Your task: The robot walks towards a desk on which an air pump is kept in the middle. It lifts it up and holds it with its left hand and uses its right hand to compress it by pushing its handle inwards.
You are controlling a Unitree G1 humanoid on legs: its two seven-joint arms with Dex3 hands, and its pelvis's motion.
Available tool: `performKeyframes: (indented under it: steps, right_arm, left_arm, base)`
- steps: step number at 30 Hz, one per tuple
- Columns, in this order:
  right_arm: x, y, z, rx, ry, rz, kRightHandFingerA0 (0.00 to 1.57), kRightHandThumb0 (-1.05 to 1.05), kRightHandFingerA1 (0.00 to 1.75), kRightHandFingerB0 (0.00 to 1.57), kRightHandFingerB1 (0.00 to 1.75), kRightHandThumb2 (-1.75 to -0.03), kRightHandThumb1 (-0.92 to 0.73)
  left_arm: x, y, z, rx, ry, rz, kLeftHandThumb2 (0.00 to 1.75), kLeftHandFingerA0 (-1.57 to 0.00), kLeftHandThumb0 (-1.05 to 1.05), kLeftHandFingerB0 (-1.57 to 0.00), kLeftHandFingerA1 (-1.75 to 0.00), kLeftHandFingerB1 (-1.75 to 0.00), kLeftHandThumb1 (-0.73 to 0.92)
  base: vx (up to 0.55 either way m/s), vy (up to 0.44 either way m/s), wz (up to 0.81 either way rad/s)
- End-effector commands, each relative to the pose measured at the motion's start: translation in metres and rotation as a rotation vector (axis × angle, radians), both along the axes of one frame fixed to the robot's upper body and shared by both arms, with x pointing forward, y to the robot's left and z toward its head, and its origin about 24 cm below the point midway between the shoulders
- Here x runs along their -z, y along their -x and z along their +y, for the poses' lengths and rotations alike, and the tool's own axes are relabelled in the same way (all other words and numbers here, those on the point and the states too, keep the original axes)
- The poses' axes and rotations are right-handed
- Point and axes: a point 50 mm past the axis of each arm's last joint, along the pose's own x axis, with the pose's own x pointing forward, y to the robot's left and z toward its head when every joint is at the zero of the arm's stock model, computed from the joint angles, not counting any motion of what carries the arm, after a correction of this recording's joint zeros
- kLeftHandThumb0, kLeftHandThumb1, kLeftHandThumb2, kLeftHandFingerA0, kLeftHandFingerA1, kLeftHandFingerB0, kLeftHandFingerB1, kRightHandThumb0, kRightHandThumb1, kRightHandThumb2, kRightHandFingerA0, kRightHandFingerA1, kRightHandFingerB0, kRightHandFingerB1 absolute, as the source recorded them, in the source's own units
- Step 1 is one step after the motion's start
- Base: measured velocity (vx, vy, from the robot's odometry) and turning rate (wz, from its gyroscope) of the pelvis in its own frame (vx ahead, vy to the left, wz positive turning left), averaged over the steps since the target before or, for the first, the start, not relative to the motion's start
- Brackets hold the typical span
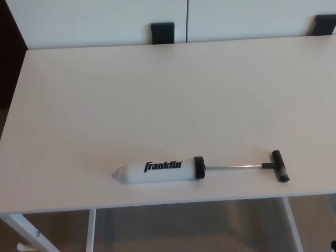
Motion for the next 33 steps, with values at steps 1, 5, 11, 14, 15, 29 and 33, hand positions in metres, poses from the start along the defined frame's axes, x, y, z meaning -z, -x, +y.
performKeyframes:
  steps: [1, 5, 11, 14, 15, 29, 33]
  right_arm:
    - [-0.022, 0.017, -0.011, 0.063, -0.022, -0.029, 0.75, -0.37, 0.48, 0.65, 0.45, -0.58, -0.65]
    - [-0.021, 0.022, -0.012, 0.083, -0.017, -0.014, 0.78, -0.34, 0.49, 0.68, 0.46, -0.59, -0.64]
    - [-0.015, 0.034, -0.004, 0.064, -0.011, 0.018, 0.78, -0.38, 0.50, 0.69, 0.46, -0.58, -0.61]
    - [-0.016, 0.035, -0.003, 0.062, -0.005, 0.026, 0.78, -0.38, 0.50, 0.68, 0.46, -0.58, -0.60]
    - [-0.015, 0.036, -0.003, 0.064, -0.003, 0.028, 0.83, -0.40, 0.50, 0.69, 0.46, -0.58, -0.60]
    - [-0.014, 0.027, -0.002, 0.041, -0.004, 0.026, 0.80, -0.40, 0.52, 0.68, 0.47, -0.58, -0.60]
    - [-0.011, 0.024, 0.002, 0.025, -0.006, 0.025, 0.85, -0.40, 0.52, 0.71, 0.47, -0.58, -0.60]
  left_arm:
    - [-0.174, -0.032, -0.029, 0.167, -0.360, -0.407, 0.58, -0.13, -0.08, -0.12, -0.32, -0.26, 0.56]
    - [-0.208, -0.073, -0.072, 0.450, -0.512, -0.428, 0.58, -0.16, -0.19, -0.13, -0.35, -0.28, 0.51]
    - [-0.236, -0.139, -0.157, 0.829, -0.952, -0.274, 0.80, -0.10, -0.19, -0.07, -0.52, -0.50, 0.24]
    - [-0.232, -0.154, -0.181, 0.935, -0.988, -0.247, 0.58, -0.26, -0.41, -0.16, -0.41, -0.32, 0.36]
    - [-0.223, -0.162, -0.197, 1.020, -1.023, -0.215, 0.62, -0.28, -0.48, -0.15, -0.42, -0.34, 0.36]
    - [-0.157, -0.194, -0.271, 1.375, -1.316, 0.008, 0.62, -0.29, -0.47, -0.15, -0.40, -0.33, 0.38]
    - [-0.134, -0.211, -0.285, 1.407, -1.330, 0.054, 0.65, -0.23, -0.52, -0.10, -0.40, -0.33, 0.39]
  base:
    - [0.00, 0.000, 0.00]
    - [0.00, 0.000, 0.00]
    - [0.00, 0.000, 0.00]
    - [0.00, 0.000, 0.00]
    - [0.00, 0.000, 0.00]
    - [0.00, 0.000, 0.00]
    - [0.00, 0.000, 0.00]
